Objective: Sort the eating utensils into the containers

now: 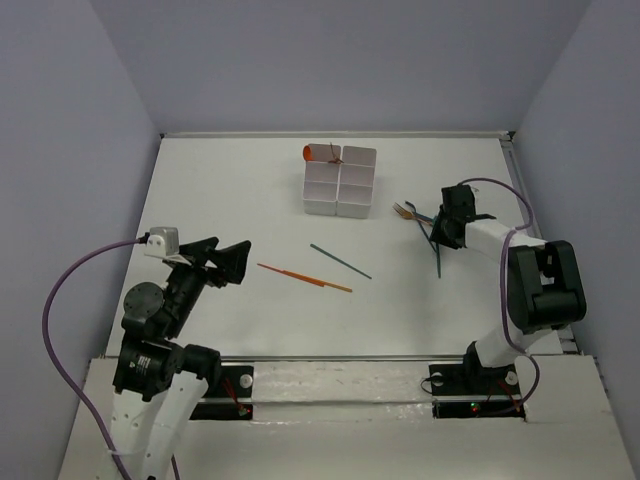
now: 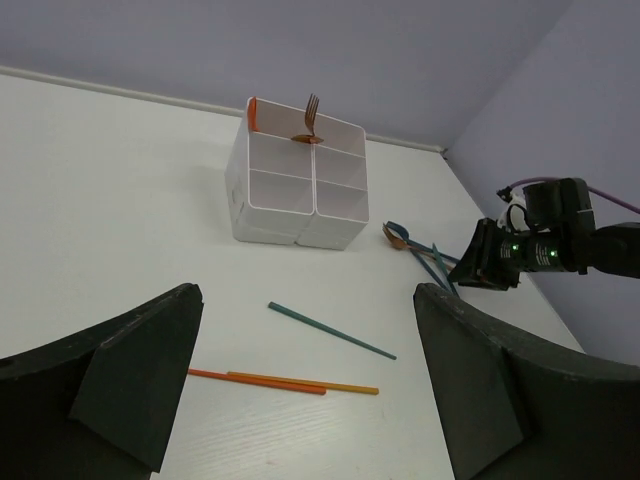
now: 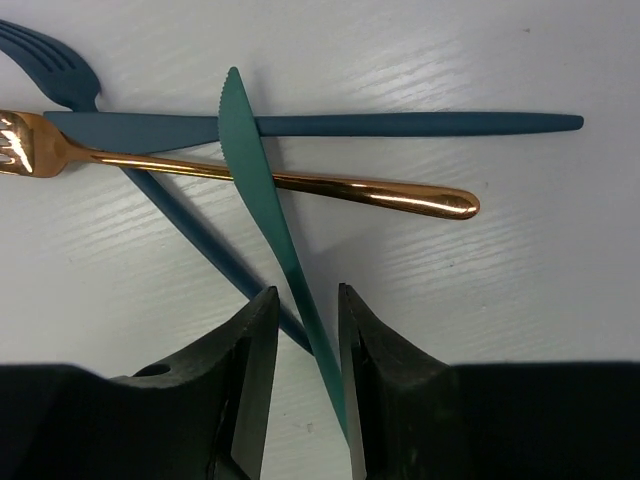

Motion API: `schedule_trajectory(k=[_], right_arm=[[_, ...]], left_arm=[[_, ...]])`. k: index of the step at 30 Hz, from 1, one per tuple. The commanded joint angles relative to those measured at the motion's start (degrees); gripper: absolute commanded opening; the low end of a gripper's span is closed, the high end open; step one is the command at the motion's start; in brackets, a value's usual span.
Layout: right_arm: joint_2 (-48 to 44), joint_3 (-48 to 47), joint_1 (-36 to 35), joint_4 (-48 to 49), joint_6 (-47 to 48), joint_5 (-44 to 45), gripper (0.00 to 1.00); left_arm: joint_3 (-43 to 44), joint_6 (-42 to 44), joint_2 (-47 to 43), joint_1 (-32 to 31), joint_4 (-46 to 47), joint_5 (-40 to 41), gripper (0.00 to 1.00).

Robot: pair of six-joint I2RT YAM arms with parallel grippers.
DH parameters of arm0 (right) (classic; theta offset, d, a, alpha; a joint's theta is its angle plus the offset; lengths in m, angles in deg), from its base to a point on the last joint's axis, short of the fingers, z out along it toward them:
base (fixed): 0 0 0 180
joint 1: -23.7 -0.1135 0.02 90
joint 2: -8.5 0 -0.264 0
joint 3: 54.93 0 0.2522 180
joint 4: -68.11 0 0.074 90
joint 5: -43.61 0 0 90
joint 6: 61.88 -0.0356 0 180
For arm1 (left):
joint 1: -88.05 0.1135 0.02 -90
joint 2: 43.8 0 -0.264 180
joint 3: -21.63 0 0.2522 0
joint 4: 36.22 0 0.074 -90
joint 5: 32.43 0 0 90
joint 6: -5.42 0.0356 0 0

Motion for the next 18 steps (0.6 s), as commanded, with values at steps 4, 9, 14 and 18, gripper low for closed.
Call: schedule_trajectory(k=[4, 9, 14, 18], right_arm=[[4.16, -4.97, 0.94, -2.97, 1.57, -0.84, 0.33], [6.1, -6.21, 0.94, -3.86, 2.45, -1.89, 0.28], [4.61, -6.3, 0.94, -4.91, 3.42, -2.77, 0.2], [1.45, -5.77, 0.94, -5.09, 4.04, -3.65, 0.14]], left_arm=[[-0.39, 0.77, -1.07, -0.77, 3.07, -0.41, 0.99], [-0.3, 0.77, -1.42, -0.77, 3.07, -0.41, 0.99], [-0.3, 0.77, -1.69, -1.3, 3.07, -0.41, 0.99], [-0.3, 0.77, -1.69, -1.3, 3.07, -0.41, 0.99]])
